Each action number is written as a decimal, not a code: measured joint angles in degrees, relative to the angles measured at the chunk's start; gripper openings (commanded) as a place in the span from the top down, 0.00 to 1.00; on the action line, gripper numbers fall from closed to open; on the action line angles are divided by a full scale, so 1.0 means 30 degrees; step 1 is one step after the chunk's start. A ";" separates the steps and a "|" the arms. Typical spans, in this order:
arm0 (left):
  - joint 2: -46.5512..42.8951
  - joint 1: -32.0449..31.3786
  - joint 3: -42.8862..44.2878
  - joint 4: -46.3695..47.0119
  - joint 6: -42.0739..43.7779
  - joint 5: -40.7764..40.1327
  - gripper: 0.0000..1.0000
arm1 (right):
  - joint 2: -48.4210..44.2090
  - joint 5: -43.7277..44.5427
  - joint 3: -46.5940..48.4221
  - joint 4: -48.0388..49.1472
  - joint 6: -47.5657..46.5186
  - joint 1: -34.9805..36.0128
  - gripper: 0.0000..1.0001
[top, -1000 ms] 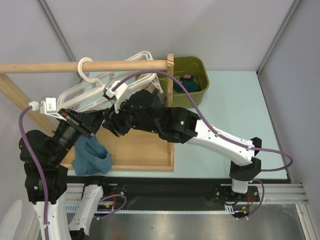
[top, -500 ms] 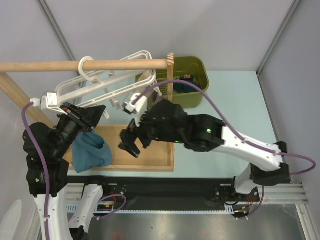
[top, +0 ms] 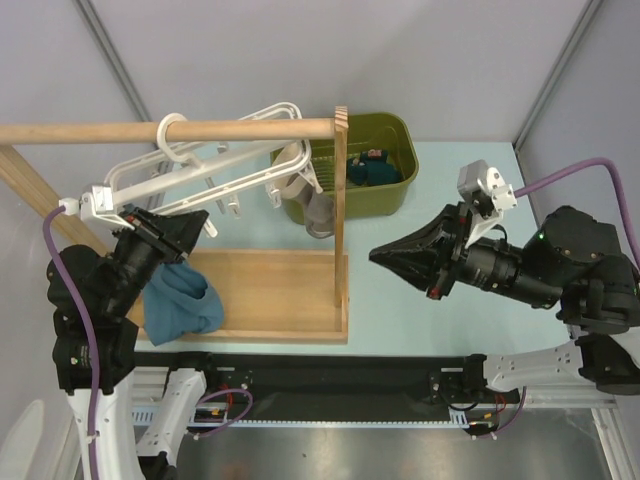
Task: Clip the socks to the hanger
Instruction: Open the clamp at the hanger, then pick up the sock from the bin.
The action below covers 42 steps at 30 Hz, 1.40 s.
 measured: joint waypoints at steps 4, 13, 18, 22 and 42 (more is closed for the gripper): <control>-0.0007 -0.0015 0.0029 -0.0146 0.0000 -0.0182 1.00 | -0.0401 0.3497 -0.1268 -0.0364 0.0568 -0.1384 0.82; -0.0022 -0.0925 0.0197 -0.0401 0.0051 -0.0962 1.00 | 0.3177 0.3147 -0.5523 0.0561 0.1035 -1.2976 0.76; -0.0066 -0.1231 0.0189 -0.0401 0.0095 -0.1326 1.00 | 0.5144 0.0794 -0.5974 0.2186 0.1654 -1.7005 0.66; -0.0095 -0.1654 0.0182 -0.0386 0.0350 -0.1661 1.00 | 0.7380 -0.0656 -0.5289 0.4175 0.2280 -1.9110 0.59; 0.0022 -0.2237 -0.3206 0.4065 0.0663 -0.0925 1.00 | 2.8013 -0.0474 1.1956 0.6710 0.3249 -2.0509 0.35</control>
